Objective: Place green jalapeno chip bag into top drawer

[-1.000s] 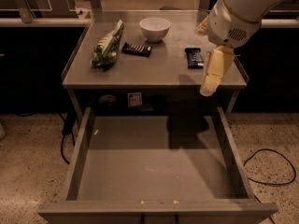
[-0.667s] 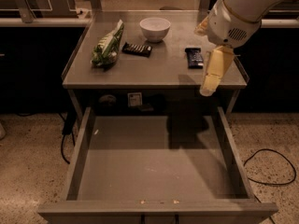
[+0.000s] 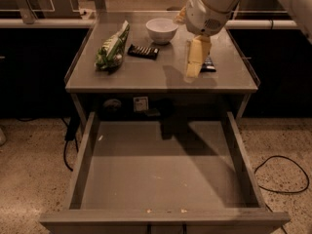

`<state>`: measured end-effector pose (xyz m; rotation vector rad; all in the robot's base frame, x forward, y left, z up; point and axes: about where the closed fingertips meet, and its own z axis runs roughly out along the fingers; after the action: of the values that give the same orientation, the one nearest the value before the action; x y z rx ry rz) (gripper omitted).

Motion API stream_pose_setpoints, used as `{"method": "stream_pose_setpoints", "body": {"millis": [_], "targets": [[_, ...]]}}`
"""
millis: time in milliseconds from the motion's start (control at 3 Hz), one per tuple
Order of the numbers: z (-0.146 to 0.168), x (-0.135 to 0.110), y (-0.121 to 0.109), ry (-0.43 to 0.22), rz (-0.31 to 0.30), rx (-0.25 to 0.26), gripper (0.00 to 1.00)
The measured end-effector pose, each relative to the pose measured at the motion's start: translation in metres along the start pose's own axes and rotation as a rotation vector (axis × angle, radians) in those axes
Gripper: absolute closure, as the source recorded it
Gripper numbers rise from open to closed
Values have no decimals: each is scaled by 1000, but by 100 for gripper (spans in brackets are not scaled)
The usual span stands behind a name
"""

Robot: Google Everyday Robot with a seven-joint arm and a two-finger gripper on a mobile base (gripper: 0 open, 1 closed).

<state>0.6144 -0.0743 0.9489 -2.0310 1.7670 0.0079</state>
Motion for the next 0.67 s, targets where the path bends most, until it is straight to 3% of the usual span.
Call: {"method": "stream_pose_setpoints", "body": {"millis": [667], "targets": [[60, -70, -66, -124, -174, -38, 0]]}}
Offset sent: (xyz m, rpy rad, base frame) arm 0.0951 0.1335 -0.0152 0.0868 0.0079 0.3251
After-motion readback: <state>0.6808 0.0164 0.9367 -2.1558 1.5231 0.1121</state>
